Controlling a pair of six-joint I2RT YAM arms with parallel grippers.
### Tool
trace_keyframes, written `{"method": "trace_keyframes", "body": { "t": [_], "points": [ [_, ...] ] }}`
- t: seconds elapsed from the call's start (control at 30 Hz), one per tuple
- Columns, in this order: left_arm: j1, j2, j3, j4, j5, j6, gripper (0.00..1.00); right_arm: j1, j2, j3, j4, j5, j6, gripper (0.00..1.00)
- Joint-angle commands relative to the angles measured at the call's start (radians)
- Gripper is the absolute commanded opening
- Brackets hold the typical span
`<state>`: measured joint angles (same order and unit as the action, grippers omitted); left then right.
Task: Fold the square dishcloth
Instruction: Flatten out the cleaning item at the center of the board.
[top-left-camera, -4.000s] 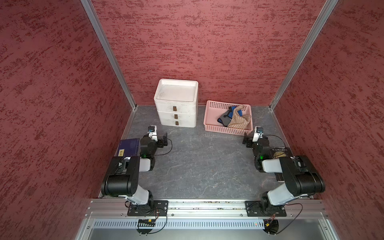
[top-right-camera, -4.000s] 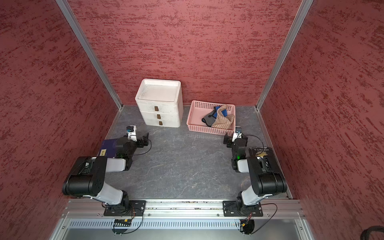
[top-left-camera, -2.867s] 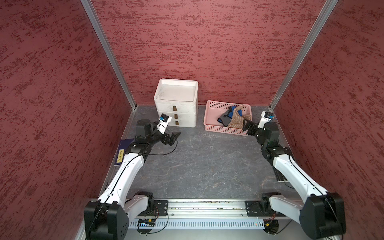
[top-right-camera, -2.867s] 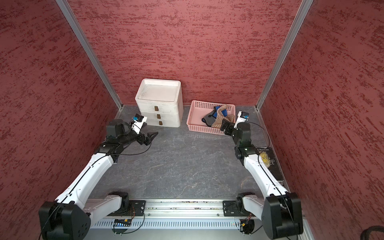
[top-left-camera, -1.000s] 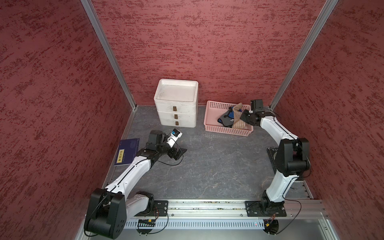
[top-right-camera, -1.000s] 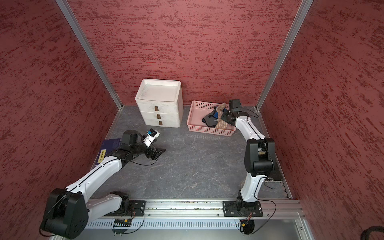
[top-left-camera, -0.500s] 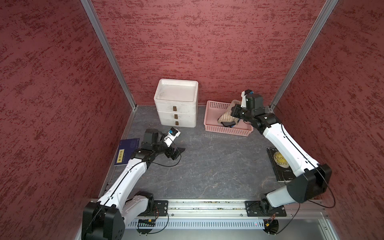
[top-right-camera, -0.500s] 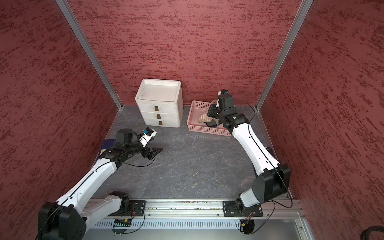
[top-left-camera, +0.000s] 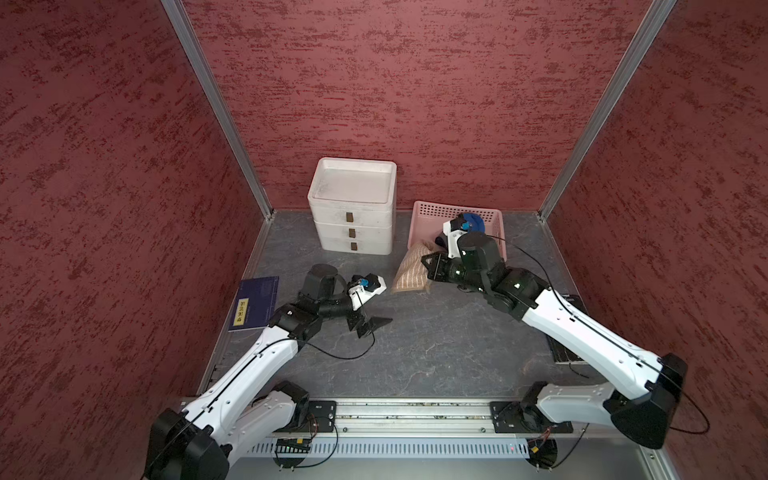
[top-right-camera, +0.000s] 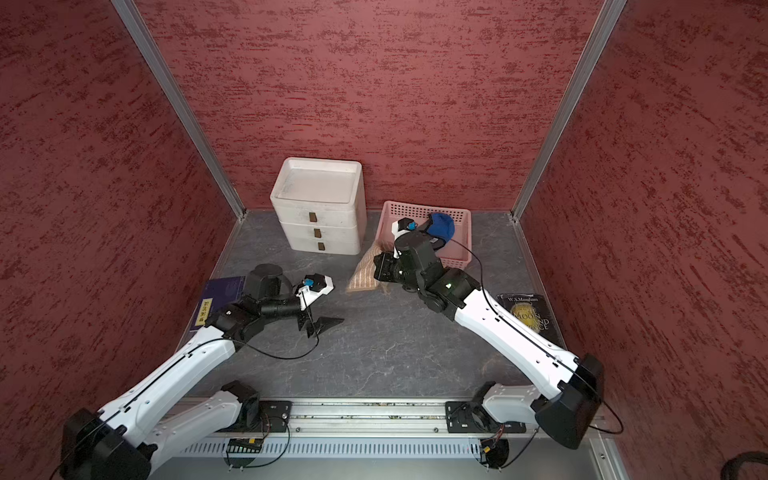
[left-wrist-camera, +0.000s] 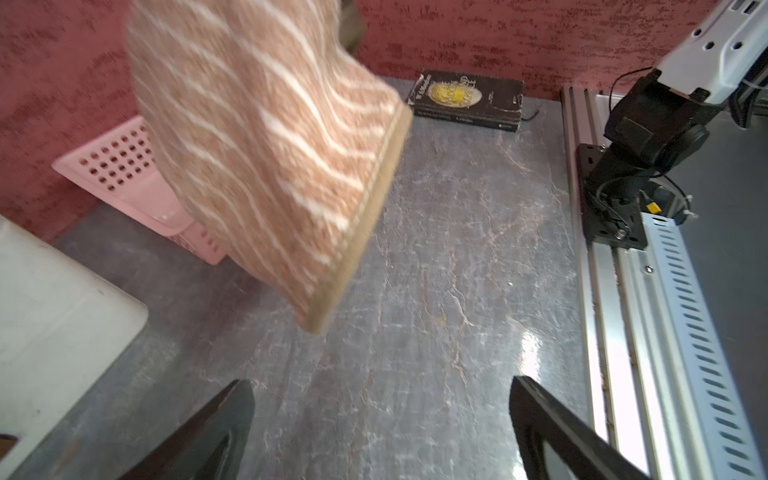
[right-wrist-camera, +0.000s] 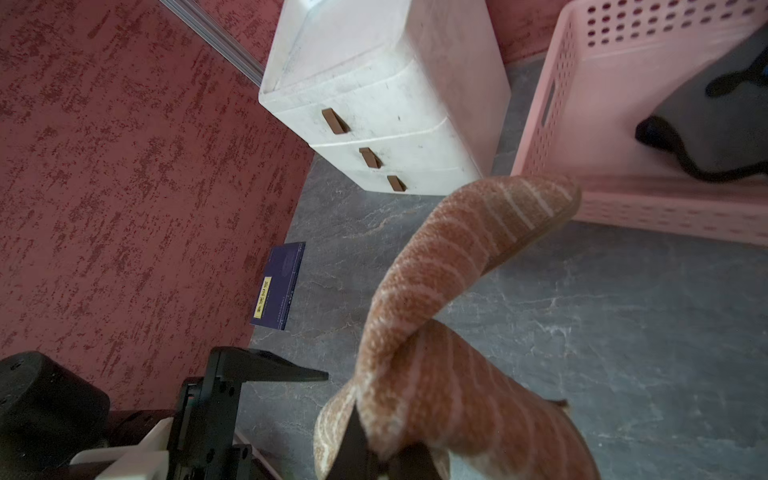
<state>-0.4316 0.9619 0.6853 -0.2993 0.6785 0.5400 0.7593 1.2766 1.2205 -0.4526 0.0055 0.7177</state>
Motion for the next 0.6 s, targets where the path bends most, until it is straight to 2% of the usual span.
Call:
{"method": "trace_keyframes", "body": {
  "t": [0.0,0.07,0.17,0.3,0.4,0.5,0.57],
  "points": [
    [-0.003,-0.039,-0.077,0.206,-0.005,0.026,0.96,0.034,-0.045,-0.047,0.077,0.014,0.099,0.00],
    [-0.007,-0.044,-0.114,0.251,0.006,0.049,0.93,0.065,-0.057,-0.077,0.097,0.010,0.126,0.00],
    [-0.032,-0.026,-0.120,0.230,0.031,0.090,0.87,0.116,-0.060,-0.094,0.116,0.031,0.146,0.00],
    [-0.060,0.015,-0.110,0.209,0.022,0.104,0.83,0.170,-0.052,-0.104,0.145,0.057,0.176,0.00],
    [-0.063,0.025,-0.115,0.249,-0.004,0.097,0.74,0.208,-0.050,-0.100,0.154,0.087,0.181,0.00],
    [-0.059,0.000,-0.140,0.319,-0.104,0.116,0.52,0.225,-0.048,-0.099,0.136,0.103,0.185,0.00],
    [-0.056,-0.052,-0.159,0.322,-0.172,0.171,0.20,0.225,-0.052,-0.101,0.103,0.131,0.177,0.00]
  ]
}}
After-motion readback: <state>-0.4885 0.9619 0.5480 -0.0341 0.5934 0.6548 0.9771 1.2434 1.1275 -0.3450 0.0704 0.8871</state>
